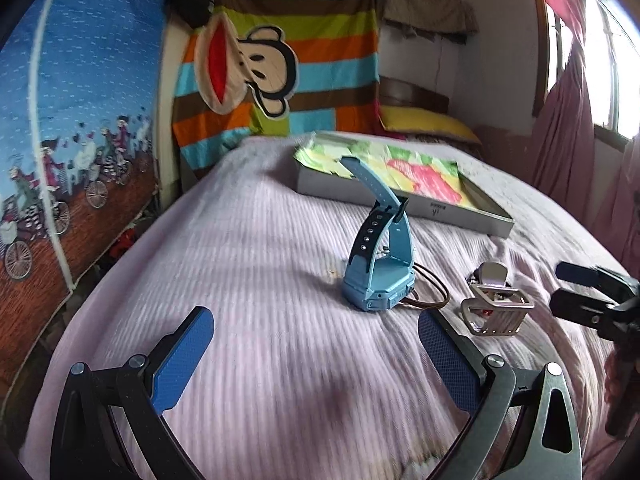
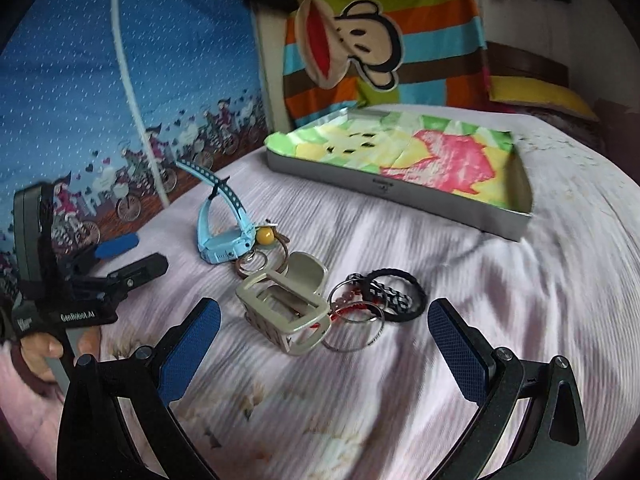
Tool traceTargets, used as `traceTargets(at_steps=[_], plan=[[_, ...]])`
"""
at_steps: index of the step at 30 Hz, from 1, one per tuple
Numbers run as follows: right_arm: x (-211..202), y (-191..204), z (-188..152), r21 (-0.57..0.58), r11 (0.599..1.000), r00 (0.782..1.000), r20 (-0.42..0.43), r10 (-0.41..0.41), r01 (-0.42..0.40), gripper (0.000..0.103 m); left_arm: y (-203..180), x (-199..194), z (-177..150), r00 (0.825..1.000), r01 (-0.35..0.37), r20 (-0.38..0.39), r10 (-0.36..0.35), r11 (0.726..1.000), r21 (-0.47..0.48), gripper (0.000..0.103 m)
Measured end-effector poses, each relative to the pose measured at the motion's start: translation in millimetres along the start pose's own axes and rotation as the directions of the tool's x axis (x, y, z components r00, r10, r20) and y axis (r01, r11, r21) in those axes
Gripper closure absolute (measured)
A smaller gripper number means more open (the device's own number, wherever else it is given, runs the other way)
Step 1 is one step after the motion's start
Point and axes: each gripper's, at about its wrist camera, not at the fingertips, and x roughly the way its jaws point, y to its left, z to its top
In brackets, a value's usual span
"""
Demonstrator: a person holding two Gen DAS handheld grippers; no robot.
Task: Organize jewelry
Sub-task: 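Grasp the blue smartwatch with the left tool while the right tool grasps the beige holder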
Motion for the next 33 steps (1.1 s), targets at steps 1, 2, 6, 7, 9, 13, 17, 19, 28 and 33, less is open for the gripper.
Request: traceTargets(at_steps=[1,2,6,7,9,13,17,19,28,33], plan=[[4.1,0.9,1.0,-0.018,1.000,1.000,-0.006,0.005,-0.005,0.001,0.3,5.3,3.2,1.000,0.014,-0.018,-0.013,1.000,0.011,0.000],[8.6,2.6,2.0,-0.044,0.999,1.000,-0.011,0.016,-0.016,0.001,-0.3,11.9,6.7,0.998,0.035,-0.044,-0.034,0.999,0.025,0.000],[17.5,7.9,4.5,-0.104,0.993,0.999,-0.007,0.050,-0.050,0.001,-7.8,28.4,15.4,0.990,0.087,-0.119,-0.078,0.994,0.069,0.006],[18.7,8.0,4.7,-0.106,0.993,0.998,-0.008,0.054,-0.055,0.002,-6.2,29.2,15.9,0.989,0.091,-0.126,-0.081,0.993,0.073,0.010],[22.6,8.1,5.0,-0.108,0.992,0.998,-0.010,0.064,-0.065,0.006,-8.9,36.7,19.3,0.983,0.109,-0.155,-0.095,0.990,0.090,0.015],[30.7,12.7,5.5,-0.137,0.986,0.995,-0.025,0.097,-0.099,0.025,-7.6,44.5,26.0,0.973,0.154,-0.187,-0.134,0.983,0.097,0.021],[34.4,17.3,5.7,-0.156,0.979,0.991,-0.031,0.127,-0.130,0.035,-11.5,54.3,32.4,0.958,0.216,-0.218,-0.189,0.971,0.106,0.030],[35.0,18.7,4.9,-0.159,0.977,0.989,-0.035,0.141,-0.145,0.038,-15.4,56.1,32.4,0.948,0.254,-0.226,-0.224,0.961,0.112,0.033],[39.0,21.2,2.0,-0.162,0.971,0.984,-0.046,0.171,-0.176,0.049,-25.0,77.0,35.0,0.928,0.290,-0.279,-0.247,0.949,0.123,0.052],[40.1,22.1,1.8,-0.161,0.970,0.984,-0.049,0.174,-0.180,0.049,-26.4,80.0,35.8,0.925,0.292,-0.288,-0.249,0.949,0.119,0.052]])
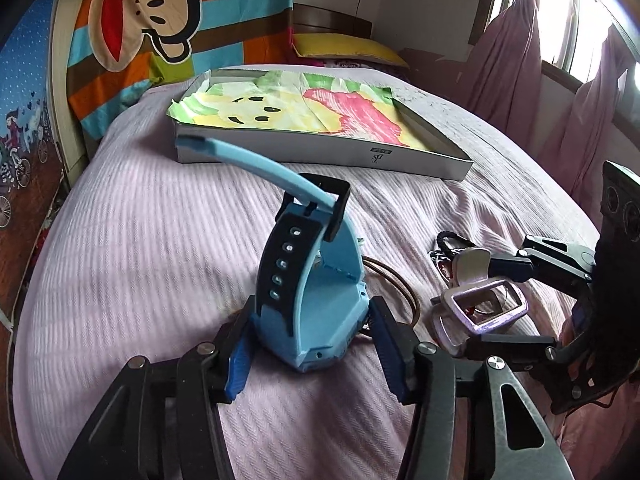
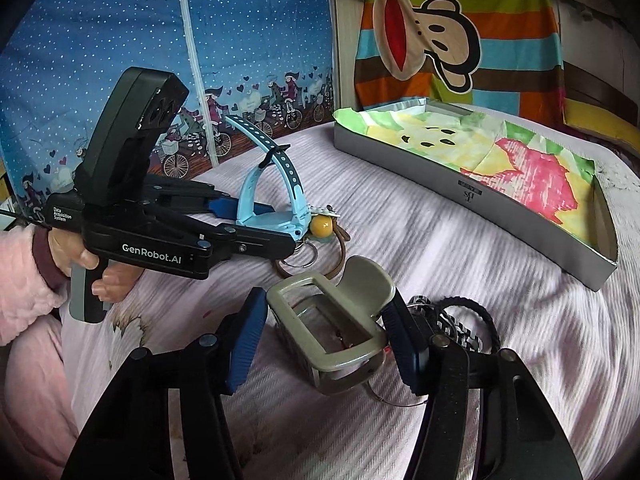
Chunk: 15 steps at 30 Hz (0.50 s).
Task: Organize jewelry
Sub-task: 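Grasp the blue smartwatch with the left tool while the right tool grasps the beige holder, then carry the blue watch and beige holder into the grey tray and open both tools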
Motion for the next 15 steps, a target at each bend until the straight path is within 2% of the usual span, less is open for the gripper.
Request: traceTargets(at_steps=[7,9,15], plan=[[-1.9,1.8,-2.0,-0.004,1.000,1.000,0.010,-0.004,0.004,0.050,-7.0,-9.1,-8.8,0.998,-0.066,0.016,0.067,0.998,-0.017,0.052],[-5.1,4.1,-3.0,-0.008,1.000,1.000,0.023,-0.010,0.011,0.050,-13.0,-14.0,-15.0,0.994,-0.105,0.035,0.106,0.994,-0.032,0.052],[-15.7,5.6,-3.5,0.001,1.000,0.998,0.062,-0.018,0.018,0.050,-23.0,-25.8,-28.0,0.982,-0.153,0.098,0.159,0.986,-0.068,0.052]])
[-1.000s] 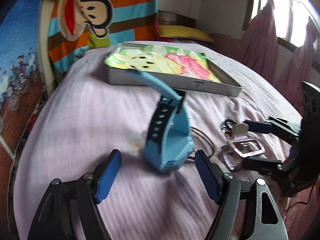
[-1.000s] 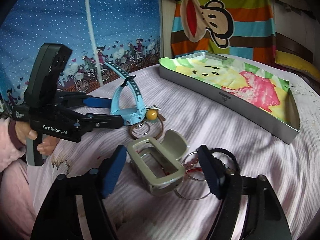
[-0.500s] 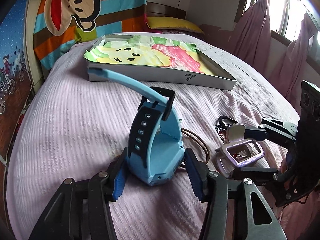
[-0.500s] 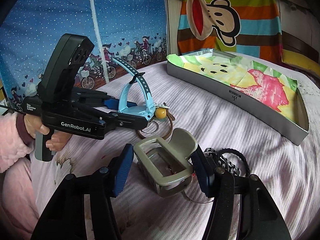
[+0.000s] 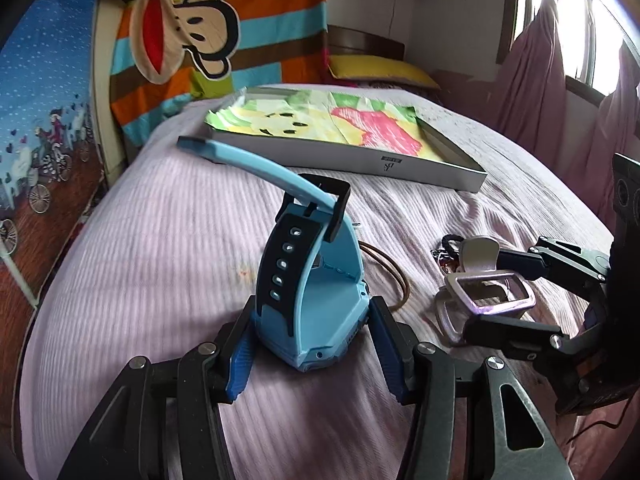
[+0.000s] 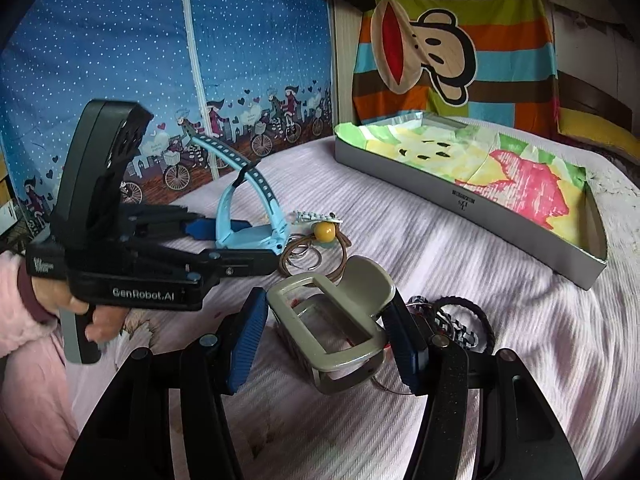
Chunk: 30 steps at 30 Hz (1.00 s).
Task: Organize jewelry
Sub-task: 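Carry the blue watch and beige holder into the grey tray and open both tools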
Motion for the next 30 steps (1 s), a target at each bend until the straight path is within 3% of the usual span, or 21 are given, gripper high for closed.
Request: traceTargets(at_steps=[7,17,23,30], plan=[[-24.8,-17.1,13.9,0.065,0.998,0.993,0.119,-0.022,0.015,0.050,3.8,-14.8,6.2,0.997,-0.028,0.074,0.033,0.997,-0.075,0.052],[-5.5,-77.7,67.7,0.170,0.978,0.964,0.214,-0.161,0.125,0.050,10.5,1.4,93.6,0.983,-0.066,0.163,0.087,0.989,-0.133,0.052],[36.3,-108.4,94.7,0.230,0.952,0.952,0.183,-0.246,0.202,0.050,14.1,45.6,137.9,0.983,-0.098,0.138,0.120,0.983,-0.156,0.052],[81.4,-129.6,101.4,0.303,0.925,0.954,0.116,-0.275,0.230,0.050,25.2,97.5,157.5,0.987,-0.144,0.043,0.155,0.972,-0.186,0.052]])
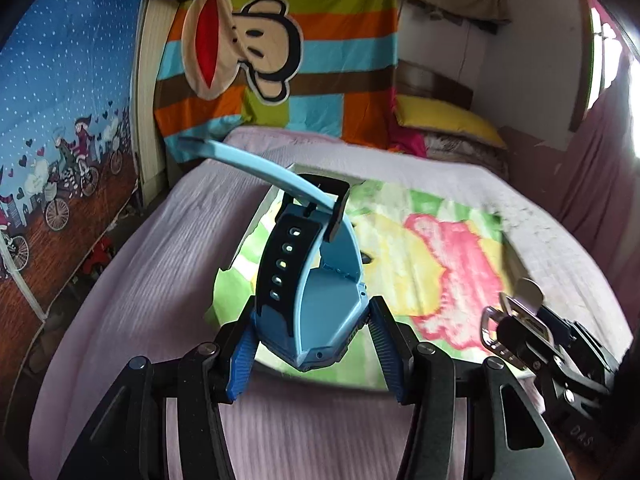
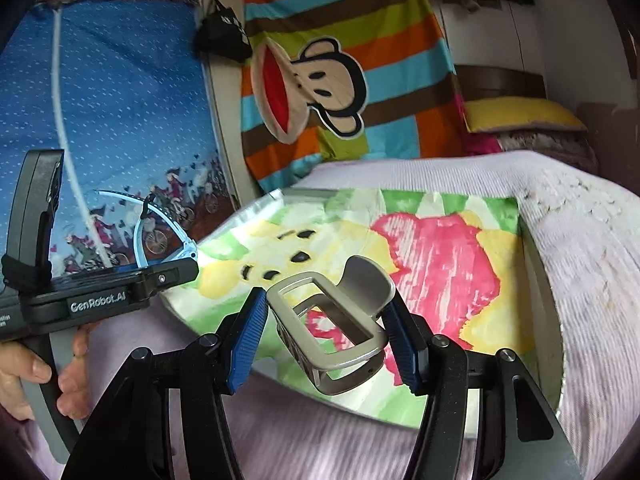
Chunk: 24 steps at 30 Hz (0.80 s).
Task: Organize jewelry
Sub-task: 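Carry the blue watch and beige holder into the grey tray and open both tools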
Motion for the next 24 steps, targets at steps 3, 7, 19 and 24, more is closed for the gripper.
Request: traceTargets(at_steps=[3,7,19,24], plan=[[11.4,-2.8,-6.8,0.006,1.000,0.999,-0.048,0.005,-0.004,0.050,-0.3,14.4,0.3,0.999,-0.018,-0.041,0.017,1.000,-0.006,0.052],[22.7,-6.7,-13.9,0.007,1.000,0.995,-0.104,0.008,-0.007,0.050,-4.9,21.8,-6.9,0.996,-0.045,-0.081,0.046,0.999,0.015,0.052],[25.4,-21.0,-16.9,-0.018,0.998,0.984,-0.170,0.051,-0.055,0.050,-11.9,14.0,-15.3,0.987,-0.077,-0.134,0.088,0.994,0.082,0.053],[23.4,-27.1,-17.0,-0.025,0.998,0.985,-0.167,0.053,-0.058,0.049,-17.5,11.6,-17.3,0.983,-0.092,-0.145,0.109,0.989,0.120,0.052]])
